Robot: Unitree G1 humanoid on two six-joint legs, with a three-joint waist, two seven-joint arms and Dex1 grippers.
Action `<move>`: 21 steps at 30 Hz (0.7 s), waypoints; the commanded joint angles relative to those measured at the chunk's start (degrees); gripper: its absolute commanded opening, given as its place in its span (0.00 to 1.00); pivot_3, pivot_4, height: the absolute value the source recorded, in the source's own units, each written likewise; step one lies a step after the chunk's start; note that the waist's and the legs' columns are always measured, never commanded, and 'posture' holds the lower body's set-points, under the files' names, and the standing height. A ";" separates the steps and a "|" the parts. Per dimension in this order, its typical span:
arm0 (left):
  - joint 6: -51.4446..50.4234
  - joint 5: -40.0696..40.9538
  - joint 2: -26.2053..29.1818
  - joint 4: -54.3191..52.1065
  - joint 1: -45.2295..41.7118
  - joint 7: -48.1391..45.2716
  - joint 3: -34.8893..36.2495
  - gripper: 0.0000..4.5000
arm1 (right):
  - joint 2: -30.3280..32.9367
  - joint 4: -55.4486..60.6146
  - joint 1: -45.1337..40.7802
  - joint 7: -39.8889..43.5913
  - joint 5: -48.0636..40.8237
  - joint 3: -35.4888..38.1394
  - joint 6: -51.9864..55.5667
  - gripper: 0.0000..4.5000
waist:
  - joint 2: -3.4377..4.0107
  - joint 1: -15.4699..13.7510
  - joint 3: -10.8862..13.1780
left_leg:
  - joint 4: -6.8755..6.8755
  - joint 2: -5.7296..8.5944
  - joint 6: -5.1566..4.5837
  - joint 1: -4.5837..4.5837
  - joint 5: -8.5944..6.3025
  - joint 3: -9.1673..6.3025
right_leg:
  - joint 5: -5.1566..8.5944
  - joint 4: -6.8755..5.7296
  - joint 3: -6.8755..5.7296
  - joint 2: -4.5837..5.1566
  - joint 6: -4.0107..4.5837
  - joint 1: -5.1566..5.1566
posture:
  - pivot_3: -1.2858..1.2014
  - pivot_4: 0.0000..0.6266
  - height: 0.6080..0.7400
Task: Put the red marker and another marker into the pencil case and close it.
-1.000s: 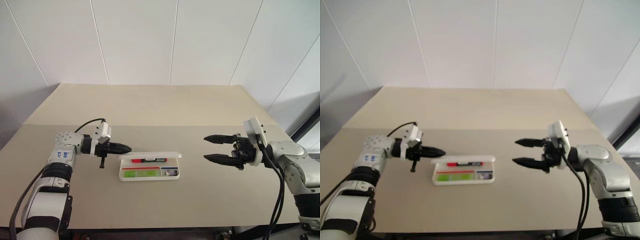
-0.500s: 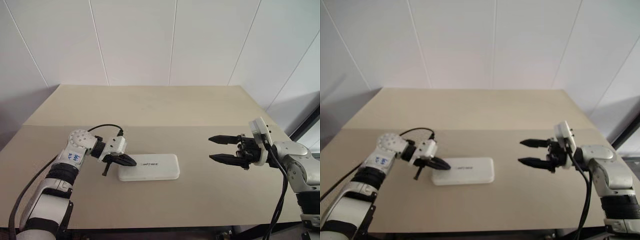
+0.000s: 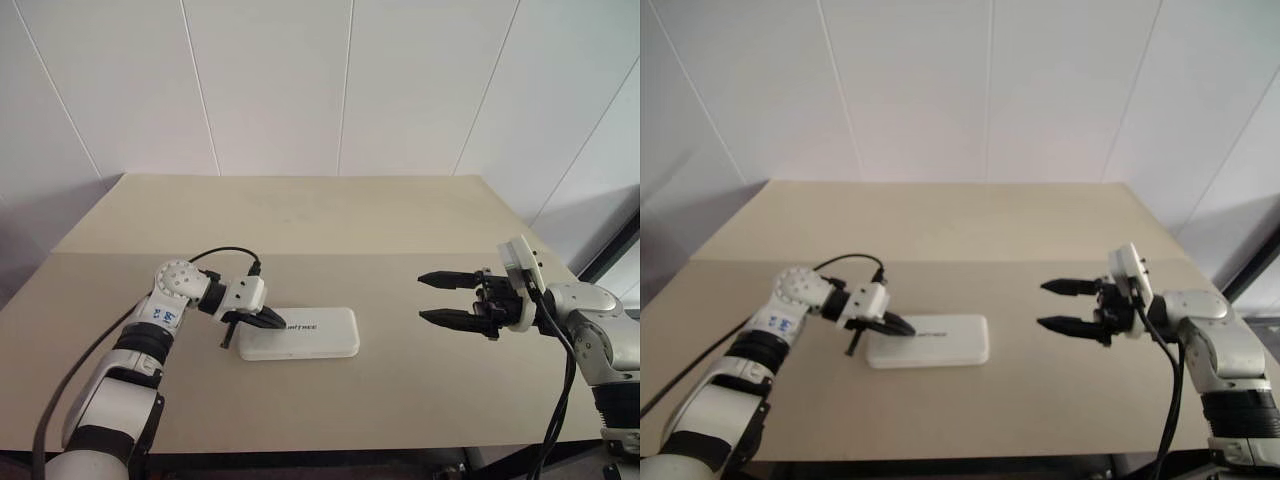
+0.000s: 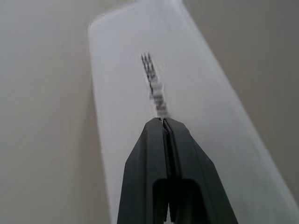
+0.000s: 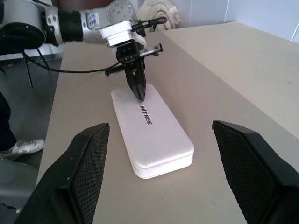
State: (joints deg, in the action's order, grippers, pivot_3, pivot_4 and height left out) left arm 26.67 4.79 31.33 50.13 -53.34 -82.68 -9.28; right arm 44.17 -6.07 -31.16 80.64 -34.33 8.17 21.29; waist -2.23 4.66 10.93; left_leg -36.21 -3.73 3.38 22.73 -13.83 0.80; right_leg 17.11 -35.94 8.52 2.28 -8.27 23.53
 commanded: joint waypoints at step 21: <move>-15.01 31.58 1.30 -24.57 18.64 -6.64 23.72 0.56 | 3.04 -1.06 -1.85 3.42 -0.83 1.52 -0.52 1.00 | 0.04 0.09 0.03 | 0.02 -0.02 -0.02 0.34 -0.07 -0.14 | -0.19 0.09 -0.11 -0.02 -0.46 0.22 | 0.52 0.24 1.00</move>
State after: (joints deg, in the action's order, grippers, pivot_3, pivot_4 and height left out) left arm 13.77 33.61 30.88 29.40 -34.84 -86.01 12.57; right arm 45.93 -8.00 -32.58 82.79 -34.31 7.75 21.24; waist -2.18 4.74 10.96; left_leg -36.19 -3.75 3.36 23.07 -13.90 0.64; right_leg 16.93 -35.86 8.40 2.25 -8.73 23.75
